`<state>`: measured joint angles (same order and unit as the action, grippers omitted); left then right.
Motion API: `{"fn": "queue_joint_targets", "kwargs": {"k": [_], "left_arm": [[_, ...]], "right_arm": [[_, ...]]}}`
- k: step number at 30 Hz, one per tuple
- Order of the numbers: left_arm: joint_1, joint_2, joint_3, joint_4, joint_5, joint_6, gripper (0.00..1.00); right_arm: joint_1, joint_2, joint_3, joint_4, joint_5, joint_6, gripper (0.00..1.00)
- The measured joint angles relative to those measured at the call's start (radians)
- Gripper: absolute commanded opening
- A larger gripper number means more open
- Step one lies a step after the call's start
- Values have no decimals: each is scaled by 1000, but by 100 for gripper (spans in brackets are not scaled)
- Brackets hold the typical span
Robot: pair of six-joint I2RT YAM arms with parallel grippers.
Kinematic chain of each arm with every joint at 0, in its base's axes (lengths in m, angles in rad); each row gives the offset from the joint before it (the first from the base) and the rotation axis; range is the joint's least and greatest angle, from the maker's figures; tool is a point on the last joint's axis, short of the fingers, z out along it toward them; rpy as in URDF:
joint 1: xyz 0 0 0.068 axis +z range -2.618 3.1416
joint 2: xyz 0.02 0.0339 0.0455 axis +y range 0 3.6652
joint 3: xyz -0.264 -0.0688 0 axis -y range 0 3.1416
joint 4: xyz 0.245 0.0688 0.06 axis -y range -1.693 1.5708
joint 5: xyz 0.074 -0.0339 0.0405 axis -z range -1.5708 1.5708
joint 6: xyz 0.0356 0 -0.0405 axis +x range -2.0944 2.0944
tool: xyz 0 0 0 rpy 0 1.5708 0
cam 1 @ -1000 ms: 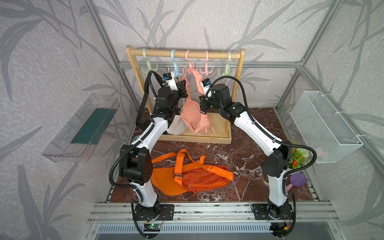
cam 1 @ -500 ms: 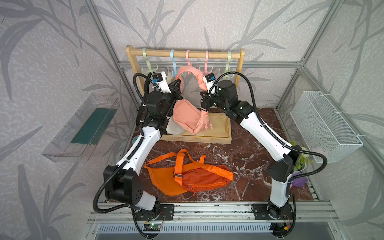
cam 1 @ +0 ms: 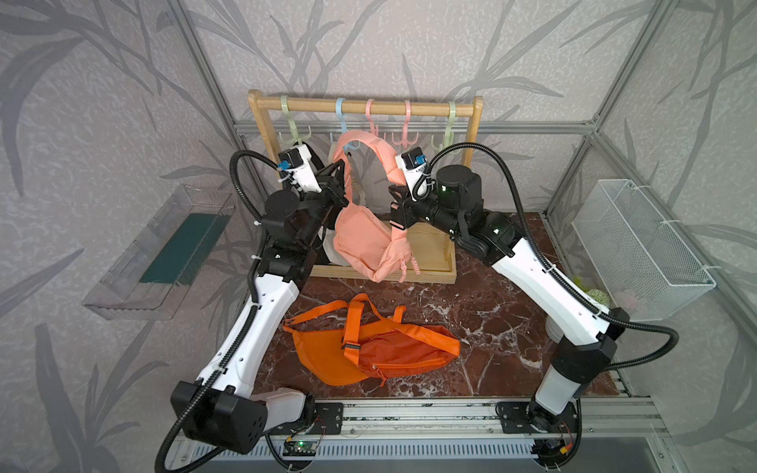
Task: Take the bag off the hook
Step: Pick up the bag from the hook, then place the bag inside the bag.
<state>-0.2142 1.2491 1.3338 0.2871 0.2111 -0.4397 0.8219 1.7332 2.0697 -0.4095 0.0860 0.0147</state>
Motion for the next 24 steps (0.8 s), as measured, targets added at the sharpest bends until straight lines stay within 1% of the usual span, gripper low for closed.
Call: {"fn": "queue_joint_targets", "kwargs": {"k": [8,12,18,24], "left_arm": [[0,-137,-39,-105,26,3,0],[0,-179,-47,-155,48,6,0],[-1,-231,-50,-206,106,1,0],[-3,-274,-88,-242,189,3,0]], "right_arm": [[57,-146,-155,2,72,-10,0],[73,-223,-227,10,92,-4,0],[75,-341,-348,23,116,27,0],[75,-431,-439,19,122,45,0]]}}
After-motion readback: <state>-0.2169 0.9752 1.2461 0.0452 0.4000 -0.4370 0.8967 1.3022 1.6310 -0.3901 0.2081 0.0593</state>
